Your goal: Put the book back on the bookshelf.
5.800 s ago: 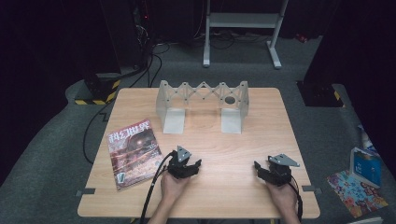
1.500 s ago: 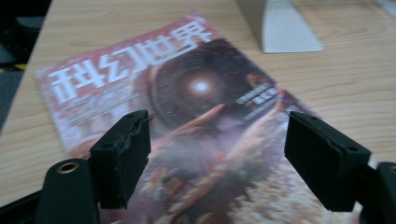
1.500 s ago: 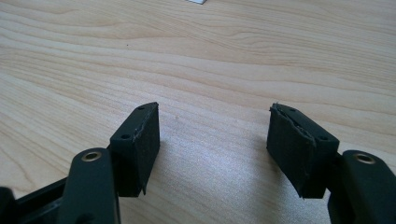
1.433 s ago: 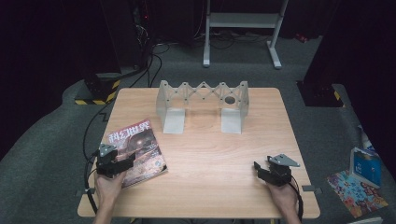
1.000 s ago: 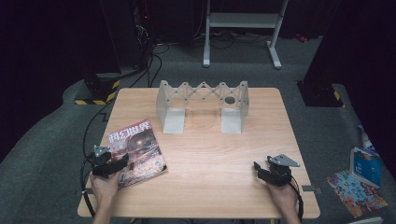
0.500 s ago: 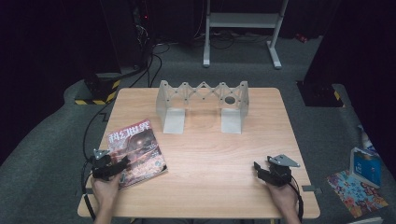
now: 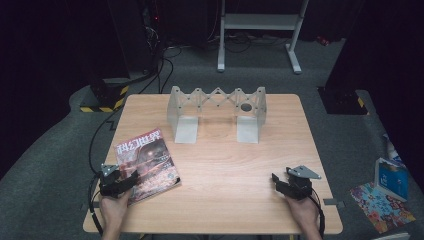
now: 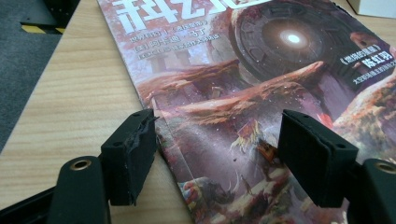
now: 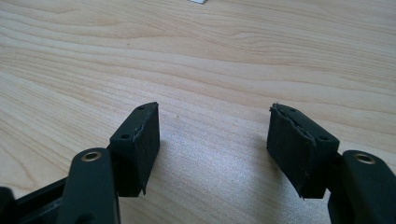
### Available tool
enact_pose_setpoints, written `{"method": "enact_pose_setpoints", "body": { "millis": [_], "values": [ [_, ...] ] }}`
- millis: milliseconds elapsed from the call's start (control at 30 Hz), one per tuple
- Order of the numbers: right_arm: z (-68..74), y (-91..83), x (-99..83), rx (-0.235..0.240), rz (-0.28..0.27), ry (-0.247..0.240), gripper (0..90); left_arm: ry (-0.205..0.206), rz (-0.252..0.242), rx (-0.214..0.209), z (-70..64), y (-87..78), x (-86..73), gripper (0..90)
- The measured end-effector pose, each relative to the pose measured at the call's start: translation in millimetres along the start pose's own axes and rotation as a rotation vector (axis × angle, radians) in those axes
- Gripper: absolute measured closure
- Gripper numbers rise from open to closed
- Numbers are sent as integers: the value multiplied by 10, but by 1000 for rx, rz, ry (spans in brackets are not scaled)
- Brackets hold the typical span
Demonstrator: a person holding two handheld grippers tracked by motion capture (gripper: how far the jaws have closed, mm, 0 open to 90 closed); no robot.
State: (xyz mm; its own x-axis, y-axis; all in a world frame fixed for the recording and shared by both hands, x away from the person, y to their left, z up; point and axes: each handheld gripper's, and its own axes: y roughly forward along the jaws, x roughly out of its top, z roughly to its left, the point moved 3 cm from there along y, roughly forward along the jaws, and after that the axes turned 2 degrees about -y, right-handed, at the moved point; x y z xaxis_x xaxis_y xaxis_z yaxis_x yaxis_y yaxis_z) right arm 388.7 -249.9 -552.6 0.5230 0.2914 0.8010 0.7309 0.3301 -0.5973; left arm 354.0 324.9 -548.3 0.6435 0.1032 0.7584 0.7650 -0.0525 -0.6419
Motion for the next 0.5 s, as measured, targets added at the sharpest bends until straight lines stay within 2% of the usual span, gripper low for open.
{"method": "enact_pose_setpoints", "body": {
  "millis": [200,500],
  "values": [
    [0,1,0,1,-1,0,346,11,-16,-10,-55,-51,-66,288],
    [0,0,-1,0,0,0,346,27,1,-27,-160,-140,-143,288]
  ]
}}
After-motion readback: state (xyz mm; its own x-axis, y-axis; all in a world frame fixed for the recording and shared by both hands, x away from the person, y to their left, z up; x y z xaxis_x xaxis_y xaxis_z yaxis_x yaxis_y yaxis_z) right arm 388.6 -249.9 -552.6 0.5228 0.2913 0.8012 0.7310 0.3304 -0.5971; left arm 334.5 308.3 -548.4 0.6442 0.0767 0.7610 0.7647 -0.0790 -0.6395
